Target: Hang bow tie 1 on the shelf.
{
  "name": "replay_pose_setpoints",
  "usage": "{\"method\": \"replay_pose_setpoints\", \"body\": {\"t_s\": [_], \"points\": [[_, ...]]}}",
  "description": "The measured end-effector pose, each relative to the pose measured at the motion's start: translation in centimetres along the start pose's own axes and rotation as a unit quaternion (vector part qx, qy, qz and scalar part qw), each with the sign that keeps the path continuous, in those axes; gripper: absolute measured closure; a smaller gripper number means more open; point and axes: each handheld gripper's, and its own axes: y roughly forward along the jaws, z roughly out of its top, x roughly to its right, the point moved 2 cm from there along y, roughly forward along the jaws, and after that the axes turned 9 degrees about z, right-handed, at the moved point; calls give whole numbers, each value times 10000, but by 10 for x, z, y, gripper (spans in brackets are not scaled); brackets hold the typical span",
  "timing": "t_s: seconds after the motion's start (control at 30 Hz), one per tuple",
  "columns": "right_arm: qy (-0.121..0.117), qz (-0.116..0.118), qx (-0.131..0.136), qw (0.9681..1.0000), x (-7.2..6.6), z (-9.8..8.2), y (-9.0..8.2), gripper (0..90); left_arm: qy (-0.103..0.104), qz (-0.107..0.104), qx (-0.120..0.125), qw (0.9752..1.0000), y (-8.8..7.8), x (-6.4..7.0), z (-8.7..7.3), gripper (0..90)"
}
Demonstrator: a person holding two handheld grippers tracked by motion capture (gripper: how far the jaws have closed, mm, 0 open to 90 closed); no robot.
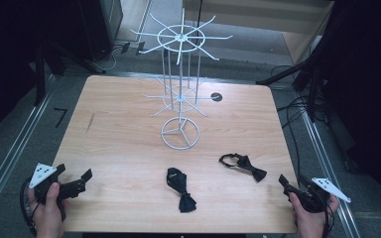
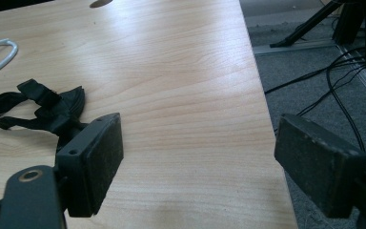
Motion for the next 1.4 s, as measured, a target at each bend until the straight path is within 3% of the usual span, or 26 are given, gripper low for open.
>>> {"method": "replay_pose_setpoints", "body": {"t_s": [0.27,0.47,1.17,1.4], "points": [[81,-45,64,9999,-5,3,-3,218,29,10,-20,10000,0,0,0,0],[30,31,278,9996,-23,11,-7,238,27,3,-17,10000,0,0,0,0],[-274,427,203,9985,-66,14,0,251,71,6,-59,10000,1,1,0,0],[-253,576,225,9978,-79,14,2,250,72,5,-62,10000,1,1,0,0]]}}
